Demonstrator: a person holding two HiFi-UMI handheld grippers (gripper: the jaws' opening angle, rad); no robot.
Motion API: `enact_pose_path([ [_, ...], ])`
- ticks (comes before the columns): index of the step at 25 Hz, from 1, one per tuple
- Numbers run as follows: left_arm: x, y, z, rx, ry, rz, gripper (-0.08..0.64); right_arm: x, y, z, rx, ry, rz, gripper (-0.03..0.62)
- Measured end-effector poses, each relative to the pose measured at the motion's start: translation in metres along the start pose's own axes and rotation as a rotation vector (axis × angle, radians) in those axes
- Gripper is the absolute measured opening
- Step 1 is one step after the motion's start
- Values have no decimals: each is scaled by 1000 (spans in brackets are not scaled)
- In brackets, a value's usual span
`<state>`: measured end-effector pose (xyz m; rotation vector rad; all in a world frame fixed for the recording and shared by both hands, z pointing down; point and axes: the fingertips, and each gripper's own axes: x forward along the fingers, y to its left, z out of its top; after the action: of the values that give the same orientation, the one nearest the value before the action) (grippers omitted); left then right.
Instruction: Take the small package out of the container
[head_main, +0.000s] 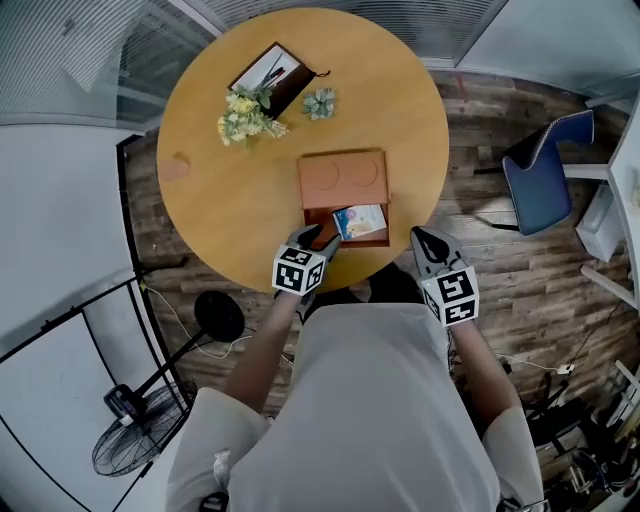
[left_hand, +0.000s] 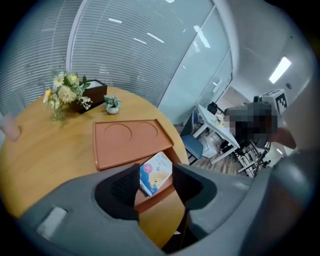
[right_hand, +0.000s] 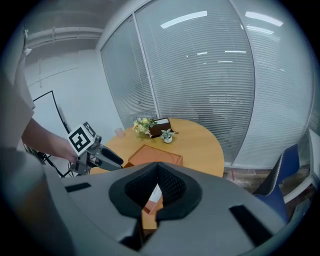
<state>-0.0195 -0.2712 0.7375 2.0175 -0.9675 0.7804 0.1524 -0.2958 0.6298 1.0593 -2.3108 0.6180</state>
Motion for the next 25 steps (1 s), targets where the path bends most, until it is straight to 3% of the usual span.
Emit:
enact_pose_path([
  [8,54,29,-39,-24,171,104,224,15,-10,-10,-16,34,65,2],
  [21,103,44,-65,-103,312,131,239,28,-13,-22,-37,58,136,2],
  [25,113,44,-74,-96,371,124,245,27,-14,-22,-34,58,139,2],
])
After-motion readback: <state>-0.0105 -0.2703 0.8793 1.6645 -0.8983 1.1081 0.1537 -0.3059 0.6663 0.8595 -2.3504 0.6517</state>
